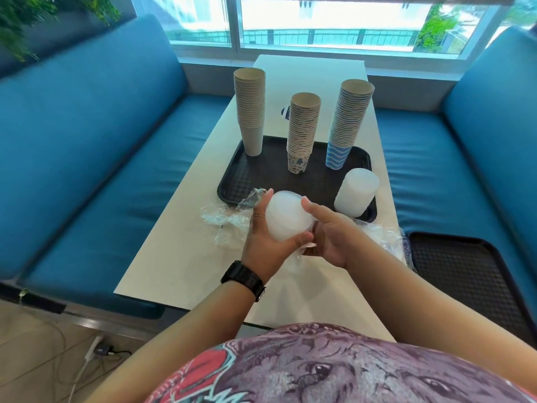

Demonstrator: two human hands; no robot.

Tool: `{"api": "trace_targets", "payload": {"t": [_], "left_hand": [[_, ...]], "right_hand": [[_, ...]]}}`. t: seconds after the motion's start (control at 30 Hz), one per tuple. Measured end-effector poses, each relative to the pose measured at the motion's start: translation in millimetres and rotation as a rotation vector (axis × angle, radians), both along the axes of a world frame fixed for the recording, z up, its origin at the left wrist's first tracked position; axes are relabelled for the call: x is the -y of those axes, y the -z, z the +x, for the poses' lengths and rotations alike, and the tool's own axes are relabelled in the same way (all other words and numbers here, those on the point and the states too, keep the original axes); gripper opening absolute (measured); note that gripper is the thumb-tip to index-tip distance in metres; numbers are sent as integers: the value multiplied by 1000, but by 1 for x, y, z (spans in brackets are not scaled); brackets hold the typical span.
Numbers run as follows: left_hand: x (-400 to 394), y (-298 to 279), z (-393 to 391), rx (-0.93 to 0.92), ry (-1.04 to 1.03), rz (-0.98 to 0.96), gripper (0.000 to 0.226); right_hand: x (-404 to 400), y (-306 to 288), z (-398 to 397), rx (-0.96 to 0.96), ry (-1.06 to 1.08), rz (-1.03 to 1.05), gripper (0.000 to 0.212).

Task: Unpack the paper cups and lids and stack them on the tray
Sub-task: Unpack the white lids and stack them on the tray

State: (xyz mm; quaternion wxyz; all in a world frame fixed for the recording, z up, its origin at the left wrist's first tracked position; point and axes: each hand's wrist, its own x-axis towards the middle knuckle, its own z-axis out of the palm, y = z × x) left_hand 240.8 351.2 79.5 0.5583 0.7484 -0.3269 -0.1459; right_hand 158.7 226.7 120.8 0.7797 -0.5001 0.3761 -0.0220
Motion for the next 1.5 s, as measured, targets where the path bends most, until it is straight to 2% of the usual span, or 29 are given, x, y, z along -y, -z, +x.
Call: {"api": "trace_targets", "payload": {"t": [0.1, 0.17, 0.23, 0.33, 0.53, 0.7, 0.87, 1.03, 1.2, 1.3, 1.4, 1.5], "left_hand": [[0, 2, 2, -54, -44, -33, 87], [1, 4, 3, -82, -58, -39, 88], [1, 6, 4, -107, -58, -52, 92], [2, 5, 4, -149, -37, -63, 98], [-1, -3, 2, -214, -28, -118, 96], [1, -7, -1, -265, -24, -161, 101], [3, -7, -3, -234, -9, -169, 88], [2, -6, -6, -208, -3, -151, 88], [3, -8, -7, -133, -16, -88, 86], [7, -7, -10, -102, -10, -54, 85], [11, -7, -13, -103, 5, -47, 86], [14, -4, -13, -101, 25, -51, 85]], "right_hand": [[-3, -3, 1, -57, 32, -285, 33], [-5, -5, 0, -25, 94, -436, 27], [-6, -7, 0, 27, 139, -502, 23], [-4, -12, 3, 39, 151, -512, 23], [-1, -12, -1, -5, 155, -291, 22], [-5, -1, -5, -35, 115, -203, 19], [-1, 6, -9, -85, 103, -219, 21], [4, 7, -14, -112, 84, -260, 17], [13, -17, -15, -41, 236, -426, 19], [14, -34, -14, 20, 119, -586, 22], [14, -42, -12, -26, -73, -763, 18], [15, -43, -12, -69, -113, -876, 21]]}}
